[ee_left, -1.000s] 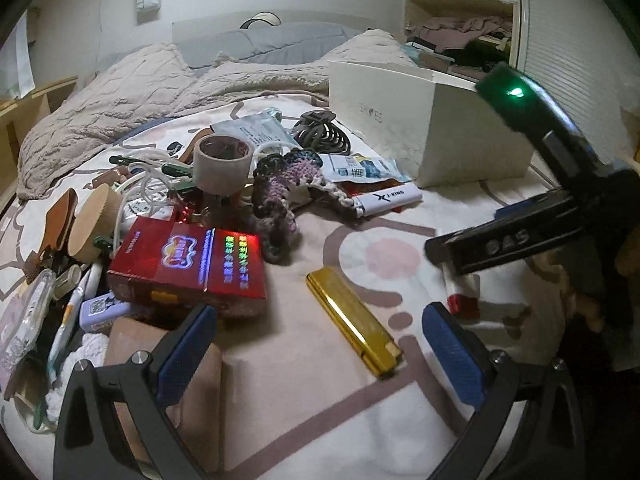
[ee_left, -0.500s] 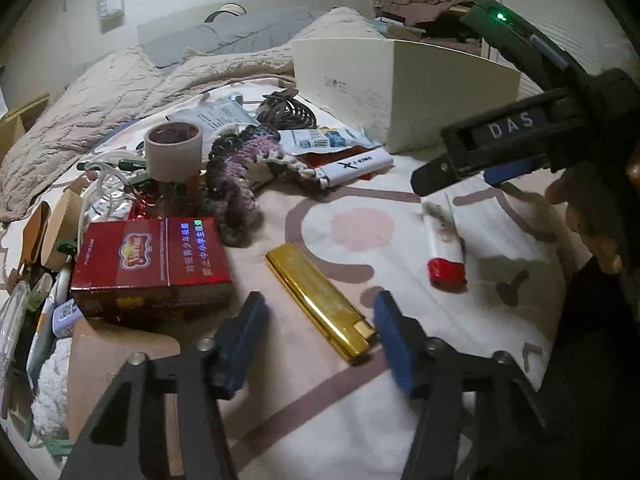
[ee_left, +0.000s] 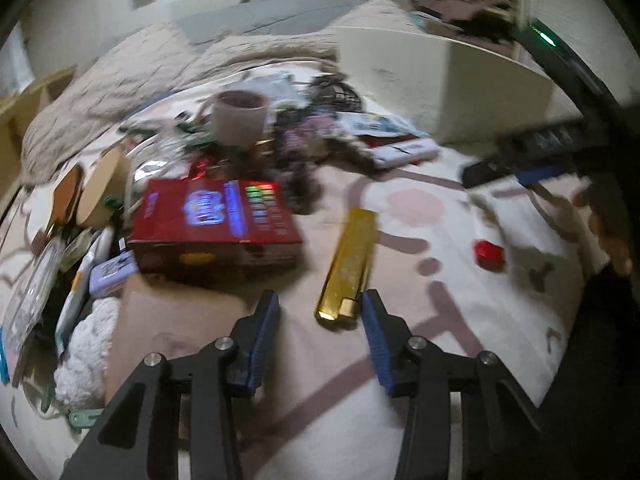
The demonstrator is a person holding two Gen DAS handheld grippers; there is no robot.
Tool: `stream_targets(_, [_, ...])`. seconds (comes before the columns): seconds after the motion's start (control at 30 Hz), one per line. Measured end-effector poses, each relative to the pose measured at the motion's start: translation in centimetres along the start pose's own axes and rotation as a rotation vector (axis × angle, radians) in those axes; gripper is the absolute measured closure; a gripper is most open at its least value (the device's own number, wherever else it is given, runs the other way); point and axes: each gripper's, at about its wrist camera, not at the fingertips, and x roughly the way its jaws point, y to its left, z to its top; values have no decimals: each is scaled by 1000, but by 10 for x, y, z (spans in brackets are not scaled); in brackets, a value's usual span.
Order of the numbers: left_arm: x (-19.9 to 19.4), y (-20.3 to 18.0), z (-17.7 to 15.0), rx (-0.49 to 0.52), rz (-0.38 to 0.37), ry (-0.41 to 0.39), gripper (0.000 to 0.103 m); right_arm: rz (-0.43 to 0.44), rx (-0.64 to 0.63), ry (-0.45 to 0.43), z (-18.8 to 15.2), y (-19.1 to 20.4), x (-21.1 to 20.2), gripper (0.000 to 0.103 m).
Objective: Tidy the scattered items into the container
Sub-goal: 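Lower left gripper around the gold lighter while right gripper straddles the white tube, then align left gripper over the gold lighter while right gripper centers on the white tube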
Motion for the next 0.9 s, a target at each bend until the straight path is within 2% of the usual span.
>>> stream_targets(0.13, [0,7,4,-33,-32,-14,61,0,1,0,-1,-1,-1,0])
stream_targets(0.23, [2,1,8,-20,-86,-22,61,3,0,-1,2,6,4,0])
stream_targets(0.33, [6,-8,9,18,-103,-10,61,7,-1,-2,1,7,5,0])
stream_targets(0.43, [4,-11,8,27,-126,-4,66,16,1,-3,0,7,5,0])
stream_targets(0.53, [-1,-14,5,17,-206,-4,66,23,6,-2,1,6,4,0])
stream_targets(0.73, [-1,-34,12,54,-317,-17,66,39,13,-4,1,5,4,0])
stream_targets(0.9, [1,-52,19,89,-373,-39,66,50,22,-3,2,5,3,0])
